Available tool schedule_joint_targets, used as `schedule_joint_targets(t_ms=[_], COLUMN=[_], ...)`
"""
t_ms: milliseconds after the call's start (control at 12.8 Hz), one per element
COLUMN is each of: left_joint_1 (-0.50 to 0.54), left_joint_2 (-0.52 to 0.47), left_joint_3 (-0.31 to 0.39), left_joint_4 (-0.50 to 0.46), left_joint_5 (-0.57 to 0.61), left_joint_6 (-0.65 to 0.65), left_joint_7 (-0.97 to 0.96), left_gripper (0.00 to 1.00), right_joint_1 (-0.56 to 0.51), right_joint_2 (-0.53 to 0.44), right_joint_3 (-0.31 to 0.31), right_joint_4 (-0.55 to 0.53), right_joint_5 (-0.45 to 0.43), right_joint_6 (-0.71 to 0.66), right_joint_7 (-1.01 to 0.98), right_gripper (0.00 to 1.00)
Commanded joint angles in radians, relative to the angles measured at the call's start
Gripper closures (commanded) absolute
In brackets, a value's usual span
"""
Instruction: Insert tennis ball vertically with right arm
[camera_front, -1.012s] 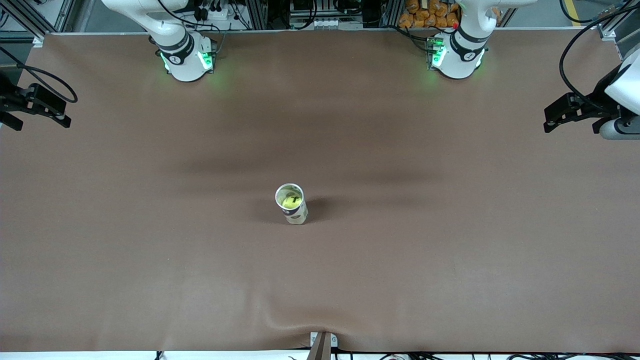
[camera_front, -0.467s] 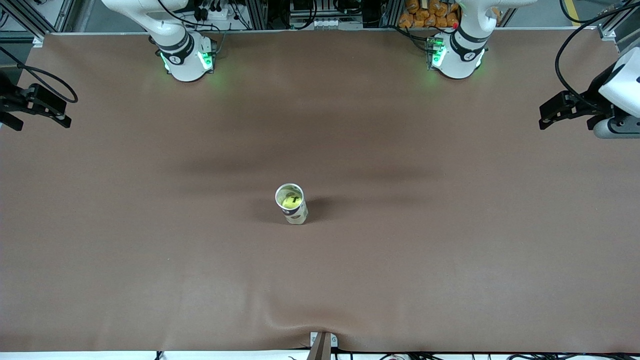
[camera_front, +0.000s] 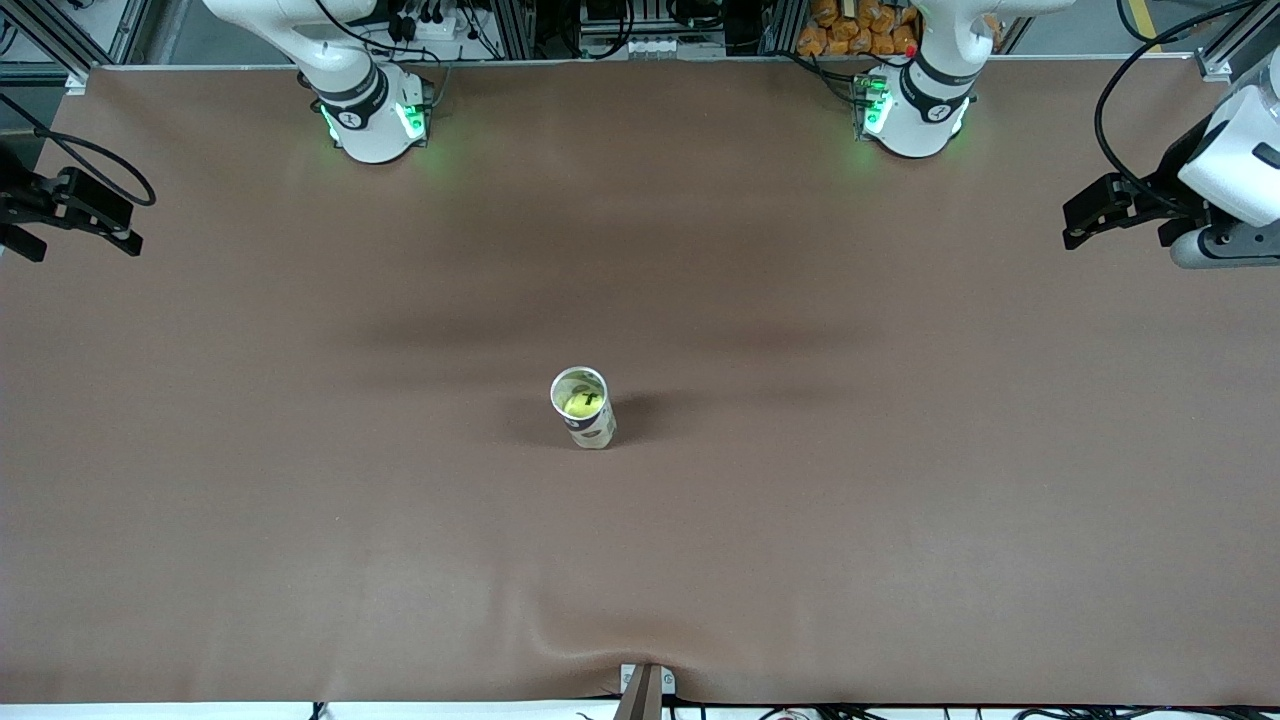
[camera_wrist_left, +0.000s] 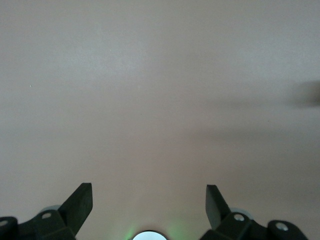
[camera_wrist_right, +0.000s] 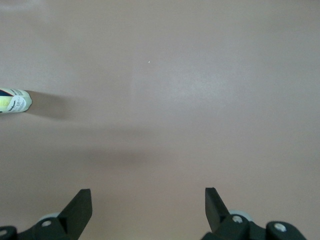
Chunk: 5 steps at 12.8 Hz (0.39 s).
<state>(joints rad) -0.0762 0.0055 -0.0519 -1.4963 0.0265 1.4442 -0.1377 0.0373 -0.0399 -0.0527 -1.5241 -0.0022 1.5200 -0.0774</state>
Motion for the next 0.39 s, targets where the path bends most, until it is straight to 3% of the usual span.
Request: schedule_joint_targets(t_ms=[0, 311], left_joint_1=[0.001, 0.001], left_joint_2=[-0.019, -0.027], left_joint_3=[-0.002, 0.0], left_joint_4=[-0.004, -0.004], left_joint_5=[-0.014, -0.011], left_joint_6=[-0.024, -0.039], left_joint_7=[-0.019, -0.031], left_gripper=[0.0, 0.0], right_joint_1=[0.001, 0.004], right_joint_2=[0.012, 0.014], right_joint_3=[0.002, 0.002], right_joint_4=[0.025, 0.024], right_joint_5=[0.016, 0.018], right_joint_6=[-0.015, -0.015], right_joint_7=[0.007, 0.007], right_gripper=[0.0, 0.0])
